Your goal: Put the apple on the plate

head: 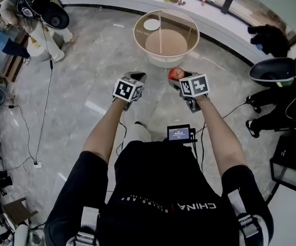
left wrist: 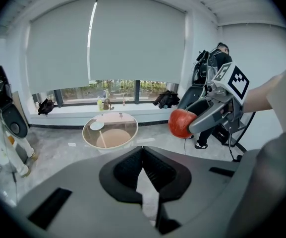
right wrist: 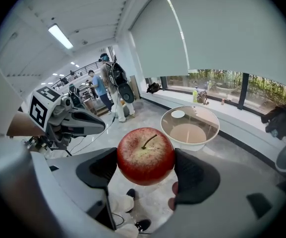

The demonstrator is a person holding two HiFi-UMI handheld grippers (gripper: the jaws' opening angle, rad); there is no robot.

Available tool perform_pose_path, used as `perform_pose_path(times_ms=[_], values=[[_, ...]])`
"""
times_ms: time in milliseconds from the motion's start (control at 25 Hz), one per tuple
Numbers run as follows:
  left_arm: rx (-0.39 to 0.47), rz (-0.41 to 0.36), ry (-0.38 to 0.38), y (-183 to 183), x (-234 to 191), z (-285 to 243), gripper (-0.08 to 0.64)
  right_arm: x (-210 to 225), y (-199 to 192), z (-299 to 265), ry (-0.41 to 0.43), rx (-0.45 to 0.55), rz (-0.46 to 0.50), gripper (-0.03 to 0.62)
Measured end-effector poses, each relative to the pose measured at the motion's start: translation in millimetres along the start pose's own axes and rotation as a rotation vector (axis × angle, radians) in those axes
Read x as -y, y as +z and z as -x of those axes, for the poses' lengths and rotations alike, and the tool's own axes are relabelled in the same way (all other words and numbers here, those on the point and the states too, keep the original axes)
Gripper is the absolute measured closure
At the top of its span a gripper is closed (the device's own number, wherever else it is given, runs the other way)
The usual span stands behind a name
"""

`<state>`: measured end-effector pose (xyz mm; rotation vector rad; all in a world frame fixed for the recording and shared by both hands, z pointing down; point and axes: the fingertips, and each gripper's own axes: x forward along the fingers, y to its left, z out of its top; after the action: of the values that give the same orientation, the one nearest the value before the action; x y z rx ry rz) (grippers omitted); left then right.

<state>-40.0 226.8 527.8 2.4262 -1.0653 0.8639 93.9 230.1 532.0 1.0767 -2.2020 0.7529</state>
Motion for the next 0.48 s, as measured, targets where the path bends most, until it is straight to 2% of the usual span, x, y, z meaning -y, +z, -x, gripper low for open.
perform_pose_path(times_ms=[240, 480], values=[[0.035, 0.015, -0.037, 22, -42, -51, 0.543, 35, 28, -49, -0.012, -0.01, 0.002, 0.233], [0.036, 0.025, -0.082, 48, -134, -114, 0.543, 75, 91, -132, -0.045, -0.036, -0.008, 0.233]])
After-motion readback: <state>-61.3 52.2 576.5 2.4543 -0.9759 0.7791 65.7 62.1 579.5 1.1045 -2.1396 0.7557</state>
